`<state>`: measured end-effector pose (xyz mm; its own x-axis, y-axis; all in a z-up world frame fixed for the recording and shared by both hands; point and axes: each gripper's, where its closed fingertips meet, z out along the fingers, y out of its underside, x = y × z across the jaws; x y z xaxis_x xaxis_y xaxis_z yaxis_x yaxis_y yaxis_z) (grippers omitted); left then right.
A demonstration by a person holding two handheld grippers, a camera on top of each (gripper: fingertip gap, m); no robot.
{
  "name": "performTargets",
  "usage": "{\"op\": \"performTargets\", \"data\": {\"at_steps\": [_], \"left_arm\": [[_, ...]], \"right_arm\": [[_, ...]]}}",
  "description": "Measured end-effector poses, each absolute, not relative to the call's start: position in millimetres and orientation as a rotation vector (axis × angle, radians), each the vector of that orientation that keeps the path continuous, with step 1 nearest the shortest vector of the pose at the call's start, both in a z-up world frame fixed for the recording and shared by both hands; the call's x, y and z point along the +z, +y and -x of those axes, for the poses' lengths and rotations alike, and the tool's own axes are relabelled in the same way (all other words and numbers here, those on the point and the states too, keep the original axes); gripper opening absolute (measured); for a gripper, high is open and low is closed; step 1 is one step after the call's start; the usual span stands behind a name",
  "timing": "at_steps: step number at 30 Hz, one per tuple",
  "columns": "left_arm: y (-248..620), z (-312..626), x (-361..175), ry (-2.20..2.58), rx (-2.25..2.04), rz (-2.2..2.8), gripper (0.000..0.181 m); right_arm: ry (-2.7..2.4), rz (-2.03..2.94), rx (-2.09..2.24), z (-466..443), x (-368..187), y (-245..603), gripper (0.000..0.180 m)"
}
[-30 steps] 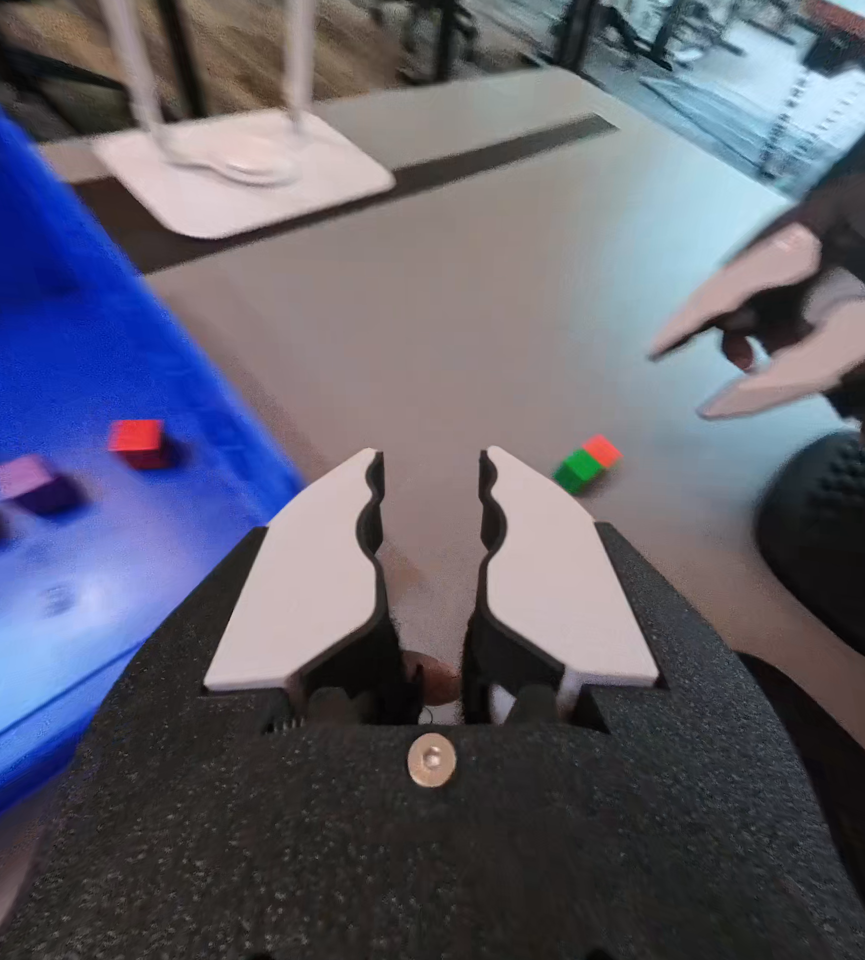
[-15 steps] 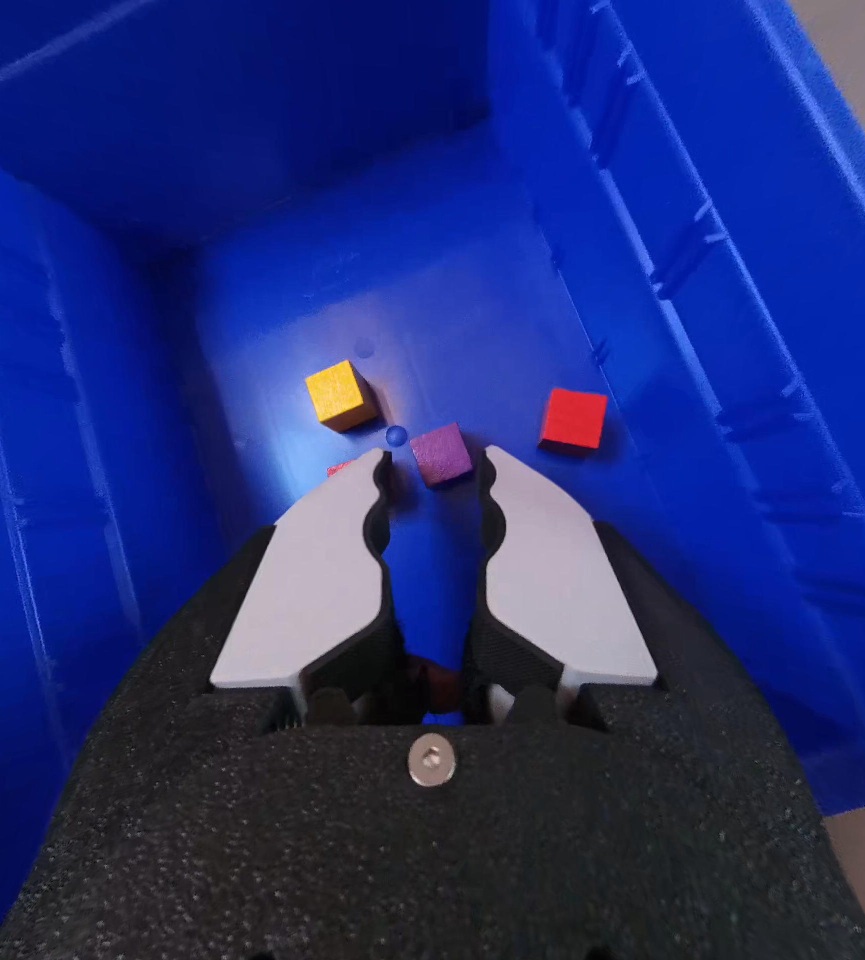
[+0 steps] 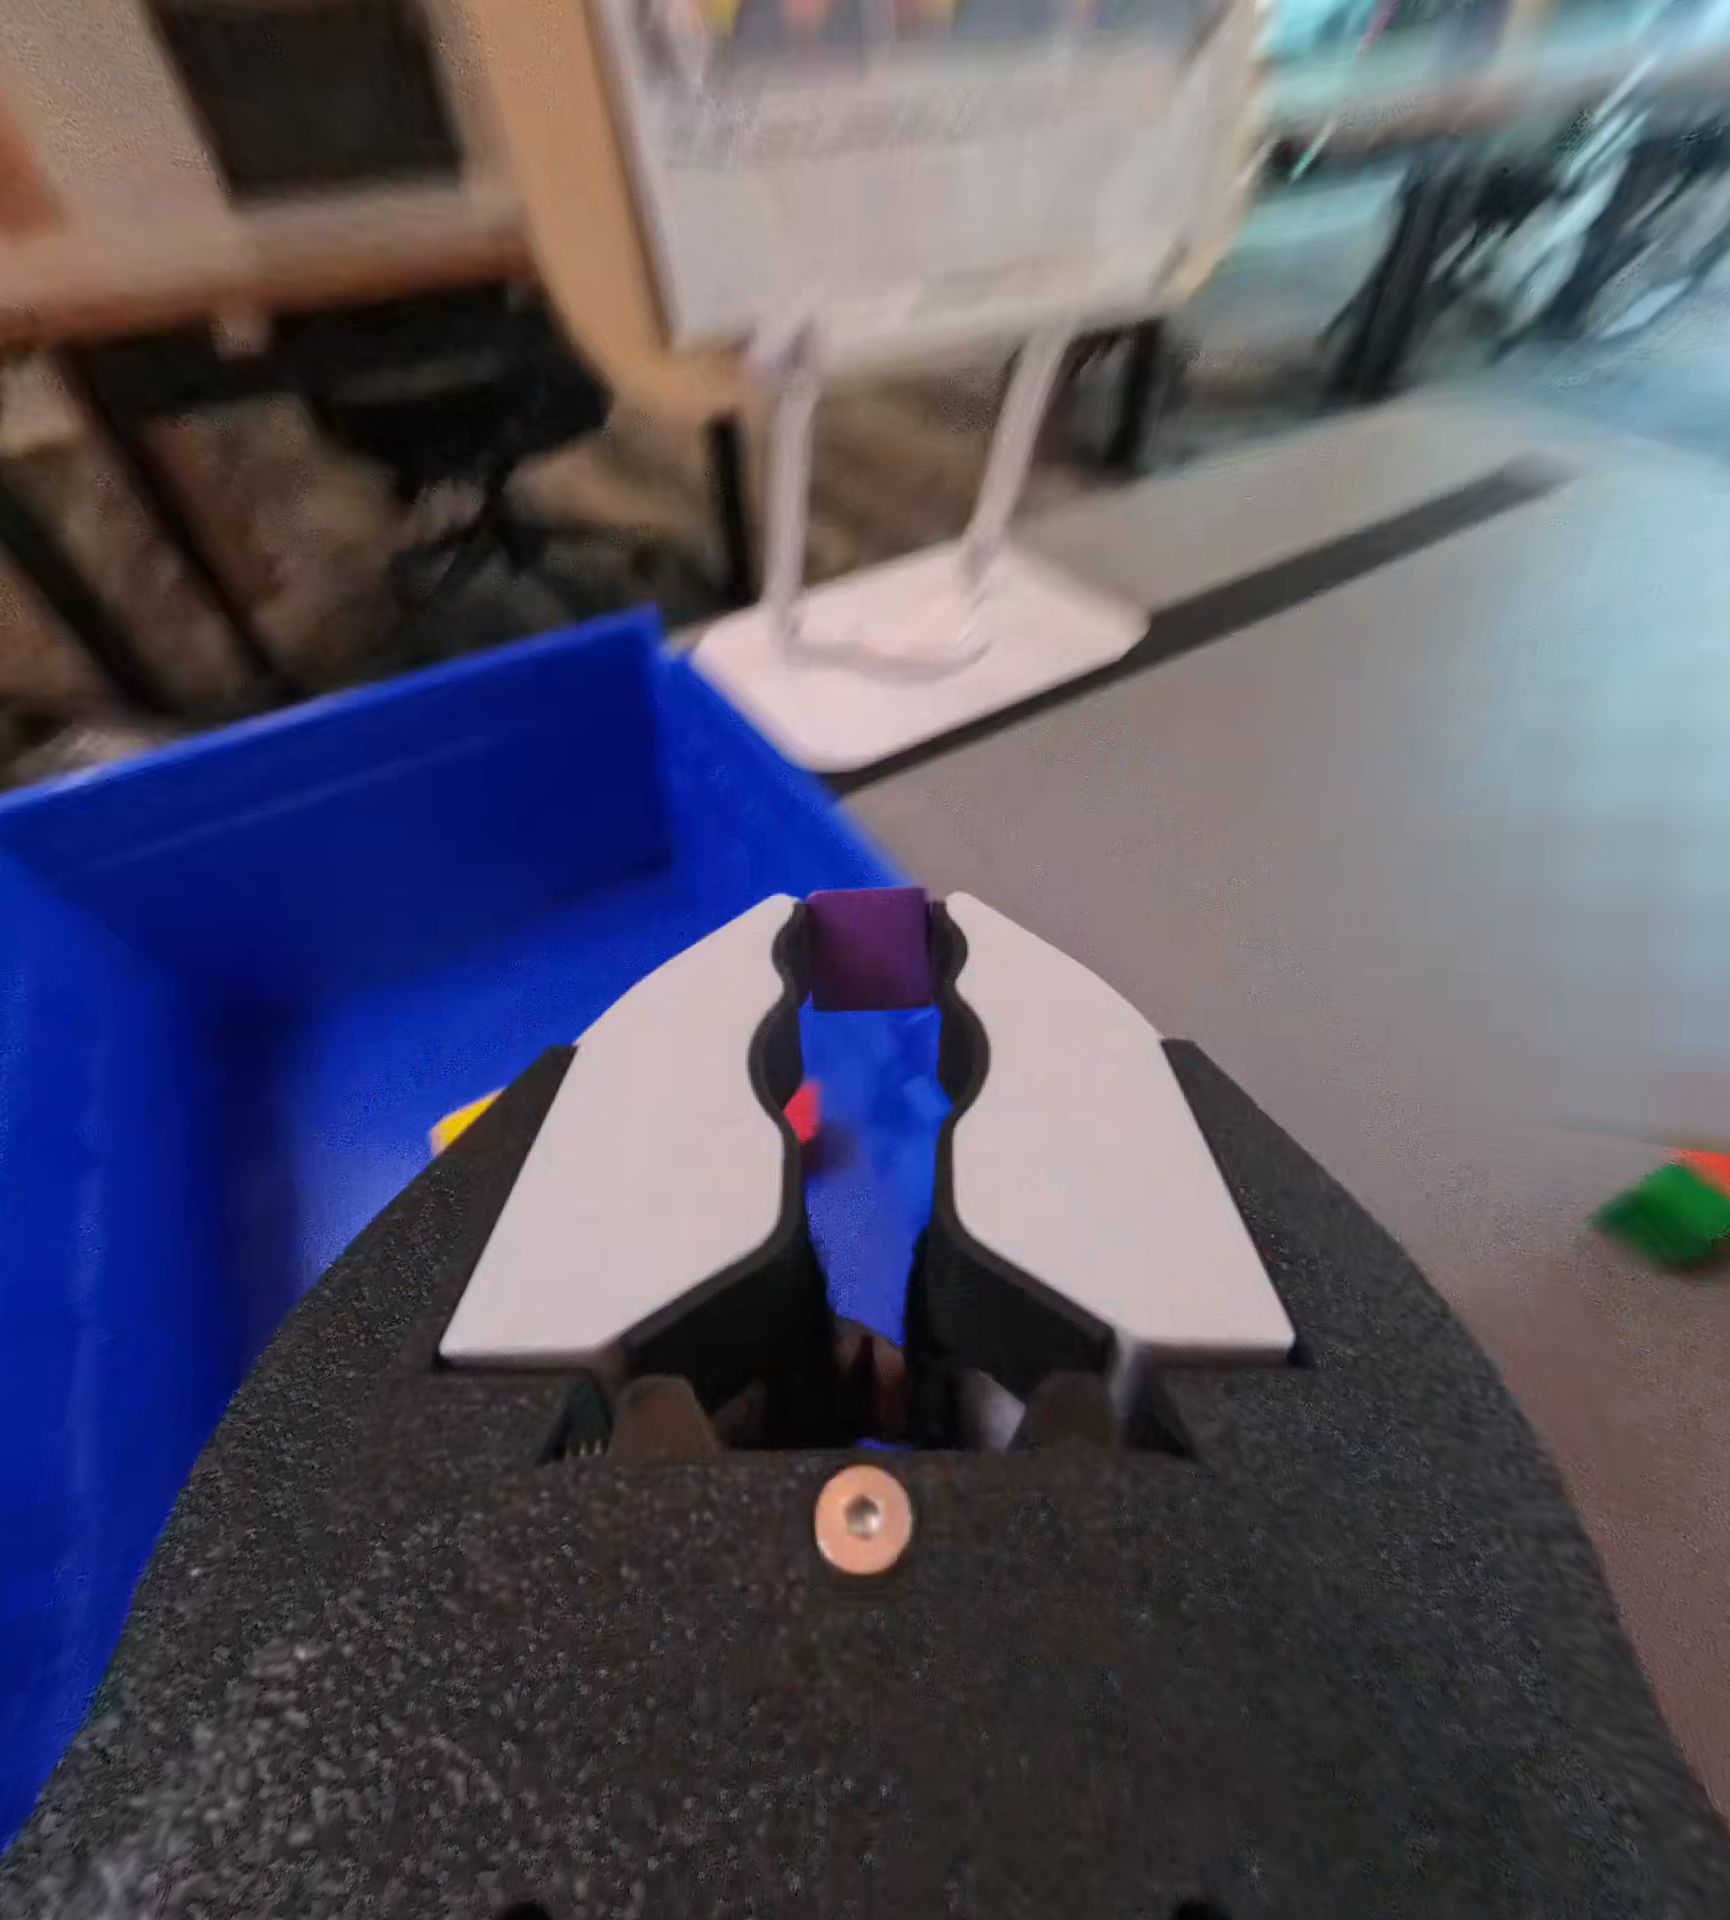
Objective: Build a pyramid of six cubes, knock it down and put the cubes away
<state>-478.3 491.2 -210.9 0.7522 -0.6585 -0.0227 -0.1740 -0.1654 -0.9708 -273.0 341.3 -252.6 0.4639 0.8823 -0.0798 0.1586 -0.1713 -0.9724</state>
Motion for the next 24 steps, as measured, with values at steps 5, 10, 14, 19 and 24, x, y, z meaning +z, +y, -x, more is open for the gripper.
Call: {"op": "performTargets", "data": {"at_steps": [5,10,14,19,24], "left_arm": [[357,397,-144,0.797,-1.102,1.202,0.021],[302,357,-131,0.726,-1.42,1.005,0.021],[296,344,-133,0.702,-1.467,0.986,0.021],[292,335,-135,0.714,-1.479,1.002,0.021],[288,330,-140,0.738,-1.534,1.024,0.021]], "right_arm": [[-0.738,1.32,1.264,297,-172,315,0.026],[-0.74,1.205,1.374,321,-145,296,0.026],[-0.721,1.221,1.453,331,-146,292,0.027],[-0.766,1.218,1.407,337,-146,287,0.028],[-0.834,1.236,1.323,335,-152,286,0.02]]}}
